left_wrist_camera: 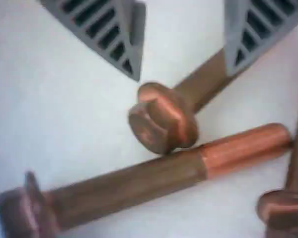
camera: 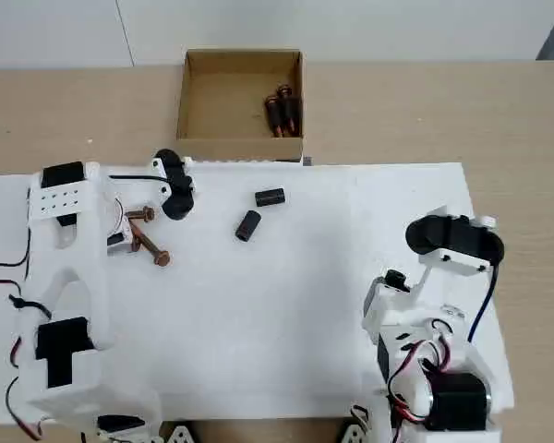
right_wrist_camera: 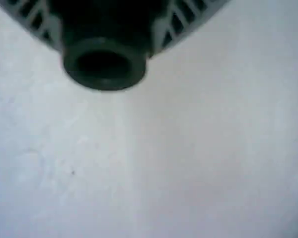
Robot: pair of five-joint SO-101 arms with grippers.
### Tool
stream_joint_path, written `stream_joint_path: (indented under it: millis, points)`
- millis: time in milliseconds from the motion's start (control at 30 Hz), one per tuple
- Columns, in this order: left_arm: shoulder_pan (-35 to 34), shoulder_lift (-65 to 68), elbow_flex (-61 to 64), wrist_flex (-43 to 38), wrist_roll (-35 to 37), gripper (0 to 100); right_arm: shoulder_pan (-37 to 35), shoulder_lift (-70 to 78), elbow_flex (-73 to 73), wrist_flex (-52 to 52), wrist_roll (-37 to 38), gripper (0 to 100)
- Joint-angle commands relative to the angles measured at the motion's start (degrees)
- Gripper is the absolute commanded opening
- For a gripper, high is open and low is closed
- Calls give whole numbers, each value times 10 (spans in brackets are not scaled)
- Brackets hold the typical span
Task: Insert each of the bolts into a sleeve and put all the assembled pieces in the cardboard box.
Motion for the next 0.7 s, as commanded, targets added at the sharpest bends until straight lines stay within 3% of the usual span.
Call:
stream_joint_path:
  millis: [0, 667]
  points:
    - [0, -2, 7, 3, -136, 104, 5, 3, -4, -15, 4, 3]
    - [-10, 79, -29, -6, -135, 103, 5, 3, -4, -15, 4, 3]
